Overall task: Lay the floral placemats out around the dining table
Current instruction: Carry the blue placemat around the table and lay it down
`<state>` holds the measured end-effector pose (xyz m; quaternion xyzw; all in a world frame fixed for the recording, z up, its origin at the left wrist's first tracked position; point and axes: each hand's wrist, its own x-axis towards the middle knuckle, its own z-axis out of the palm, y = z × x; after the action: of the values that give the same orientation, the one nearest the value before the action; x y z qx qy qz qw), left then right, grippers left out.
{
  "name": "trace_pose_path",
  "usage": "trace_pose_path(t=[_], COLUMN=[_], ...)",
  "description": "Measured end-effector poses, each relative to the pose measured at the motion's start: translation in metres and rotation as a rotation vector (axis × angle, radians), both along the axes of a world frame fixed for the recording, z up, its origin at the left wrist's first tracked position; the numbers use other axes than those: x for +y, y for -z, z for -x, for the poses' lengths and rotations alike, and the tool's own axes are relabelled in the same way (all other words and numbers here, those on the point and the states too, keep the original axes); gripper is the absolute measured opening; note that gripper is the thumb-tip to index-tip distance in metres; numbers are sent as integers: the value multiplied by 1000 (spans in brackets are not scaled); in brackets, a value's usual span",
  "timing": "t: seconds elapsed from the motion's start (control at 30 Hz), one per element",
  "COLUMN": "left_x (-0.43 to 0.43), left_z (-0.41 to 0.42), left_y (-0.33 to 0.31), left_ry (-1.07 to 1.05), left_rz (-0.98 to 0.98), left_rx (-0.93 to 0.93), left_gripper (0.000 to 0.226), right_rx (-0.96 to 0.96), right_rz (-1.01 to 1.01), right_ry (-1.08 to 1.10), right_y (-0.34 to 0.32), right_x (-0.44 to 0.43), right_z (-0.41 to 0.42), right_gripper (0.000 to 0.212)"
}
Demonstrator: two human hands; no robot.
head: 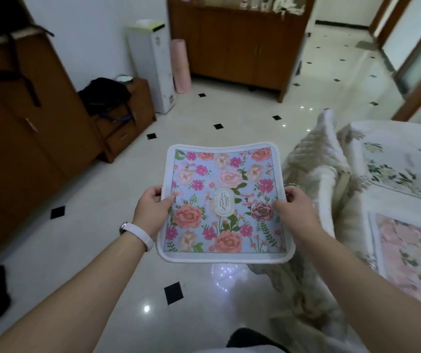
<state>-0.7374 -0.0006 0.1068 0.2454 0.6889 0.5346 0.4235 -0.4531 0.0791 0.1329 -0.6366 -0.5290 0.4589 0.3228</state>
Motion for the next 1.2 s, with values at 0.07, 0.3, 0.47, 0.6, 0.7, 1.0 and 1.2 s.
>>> trace_pose_path(t=[0.07,0.3,0.47,0.6,0.7,1.0,1.2], left_x=[8,76,159,229,276,397,512], left_z=[14,57,80,93,100,129,153], left_y=[4,21,28,26,21,15,28], left_ry=[-33,-85,-107,-88,-75,19,157], left_rz=[0,32,81,132,109,75,64], left_rx=[-27,-59,-63,-67,-55,-40,-56], left_gripper=[21,27,24,27,24,19,23], right_rx=[21,69,81,81,79,82,68], right_rz=[16,90,125,152,143,110,114], right_ry=[-26,-49,-26,-15,-4,79,197], right_y=[4,36,57,58,51,36,46], right_x=[16,99,182,248,293,391,467], right_z=[17,65,92,102,107,125,143], right_gripper=[22,16,18,16,15,20,18])
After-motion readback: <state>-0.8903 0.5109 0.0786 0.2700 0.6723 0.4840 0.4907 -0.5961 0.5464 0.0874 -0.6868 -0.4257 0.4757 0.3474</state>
